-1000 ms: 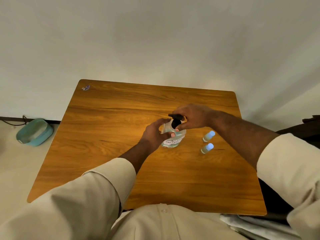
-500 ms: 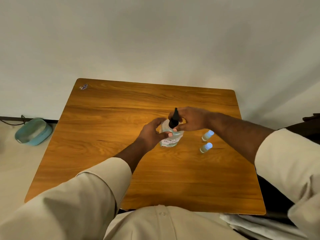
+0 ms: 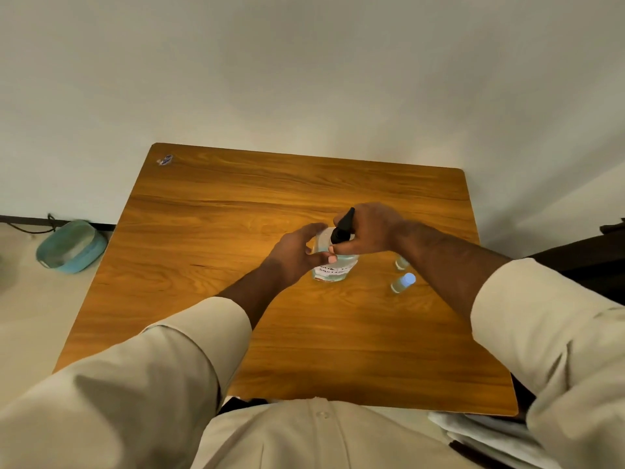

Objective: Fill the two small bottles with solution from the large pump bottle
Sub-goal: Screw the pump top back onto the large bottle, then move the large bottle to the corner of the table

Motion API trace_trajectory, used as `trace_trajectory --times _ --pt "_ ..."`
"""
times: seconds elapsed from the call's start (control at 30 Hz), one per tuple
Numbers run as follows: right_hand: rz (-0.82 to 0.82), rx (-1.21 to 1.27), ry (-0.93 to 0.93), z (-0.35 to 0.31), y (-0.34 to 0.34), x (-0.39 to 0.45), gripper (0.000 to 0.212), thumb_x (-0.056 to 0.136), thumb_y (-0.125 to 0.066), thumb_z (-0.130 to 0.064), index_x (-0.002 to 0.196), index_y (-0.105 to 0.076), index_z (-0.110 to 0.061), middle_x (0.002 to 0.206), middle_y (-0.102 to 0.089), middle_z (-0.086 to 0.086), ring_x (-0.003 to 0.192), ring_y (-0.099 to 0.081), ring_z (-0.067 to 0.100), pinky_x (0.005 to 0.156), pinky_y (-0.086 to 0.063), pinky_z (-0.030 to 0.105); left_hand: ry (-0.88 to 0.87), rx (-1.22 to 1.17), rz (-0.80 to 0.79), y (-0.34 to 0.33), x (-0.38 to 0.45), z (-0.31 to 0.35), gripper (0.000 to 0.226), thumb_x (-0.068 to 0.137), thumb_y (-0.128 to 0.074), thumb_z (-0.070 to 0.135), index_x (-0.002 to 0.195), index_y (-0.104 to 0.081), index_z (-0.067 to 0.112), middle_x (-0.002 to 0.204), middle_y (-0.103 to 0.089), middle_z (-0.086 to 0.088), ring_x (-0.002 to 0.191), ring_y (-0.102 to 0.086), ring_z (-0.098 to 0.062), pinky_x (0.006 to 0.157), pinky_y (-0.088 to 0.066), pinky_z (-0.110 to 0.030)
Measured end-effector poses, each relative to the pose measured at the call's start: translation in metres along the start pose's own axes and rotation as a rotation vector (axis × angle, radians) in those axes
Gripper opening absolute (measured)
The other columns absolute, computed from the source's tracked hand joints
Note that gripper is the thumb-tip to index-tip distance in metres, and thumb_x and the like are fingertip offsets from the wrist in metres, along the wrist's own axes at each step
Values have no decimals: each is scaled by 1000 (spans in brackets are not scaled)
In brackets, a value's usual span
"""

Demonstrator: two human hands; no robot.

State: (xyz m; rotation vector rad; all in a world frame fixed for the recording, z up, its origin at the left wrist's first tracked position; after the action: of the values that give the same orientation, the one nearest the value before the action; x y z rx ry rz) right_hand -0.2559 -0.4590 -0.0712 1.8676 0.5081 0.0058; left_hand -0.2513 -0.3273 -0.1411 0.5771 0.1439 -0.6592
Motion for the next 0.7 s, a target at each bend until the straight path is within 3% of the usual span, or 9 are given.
trace_trajectory --times 0.07,0.13,0.23,0.33,0.47,0.57,0.63,0.7 --pt "65 4 5 0 -4 1 23 77 -62 -52 67 -52 -33 60 -54 -13 59 -54 12 49 -34 22 0 11 18 0 -1 -1 73 80 -77 38 143 -41 29 140 -53 5 102 -62 -23 89 -54 -45" --pt "245 54 -29 2 -9 -2 24 77 -66 -45 64 -55 -28 55 -49 -14 53 -52 12 45 -28 18 -4 28 46 1 -1 0 72 80 -76 39 143 -42 29 135 -56 2 98 -63 -23 88 -54 -45" --pt "486 167 -169 5 -15 -13 33 75 -69 -42 56 -46 -28 50 -43 -13 47 -47 11 43 -22 16 -1 68 78 2 -1 0 72 80 -75 41 143 -41 30 138 -55 1 102 -63 -23 85 -54 -40" --pt "521 100 -283 8 -19 -17 35 74 -64 -55 58 -54 -26 52 -48 -10 50 -49 11 44 -23 15 3 72 96 1 -2 0 73 80 -74 43 143 -40 33 144 -51 3 114 -59 -24 81 -45 -31" --pt "466 87 -332 10 -22 -22 56 67 -49 -82 75 -64 -28 62 -55 -13 57 -51 7 47 -30 19 7 2 107 -3 -6 -2 75 81 -74 42 146 -38 32 149 -46 0 126 -51 -25 91 -44 -33" --pt "563 276 -306 25 -23 -39 71 58 -51 -87 95 -57 -28 86 -56 -11 74 -53 8 54 -41 23 35 -128 106 -6 -11 -7 76 85 -71 40 148 -30 35 154 -38 1 133 -44 -27 99 -43 -36" --pt "453 448 -238 35 -35 -42 84 55 -69 -74 123 -46 -30 120 -49 -5 106 -50 13 79 -49 31 57 -185 117 -7 -15 -12 80 86 -70 38 151 -24 35 156 -34 2 134 -43 -28 98 -43 -35" --pt "281 511 -167 35 -53 -37 101 54 -83 -56 137 -31 -34 138 -36 -4 126 -36 15 99 -40 34 99 -192 126 -4 -18 -20 86 84 -73 36 152 -20 34 156 -34 1 136 -40 -28 98 -42 -35"
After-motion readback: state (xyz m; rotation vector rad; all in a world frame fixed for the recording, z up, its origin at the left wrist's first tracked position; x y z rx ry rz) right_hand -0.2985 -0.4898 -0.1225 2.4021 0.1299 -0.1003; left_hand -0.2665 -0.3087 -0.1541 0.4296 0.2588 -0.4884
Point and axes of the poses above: each hand's wrist, its own x-axis towards the middle knuckle, its own y-axis out of the back of the hand, z = x × y, the point moved 7 cm from there along x, towards the middle knuckle
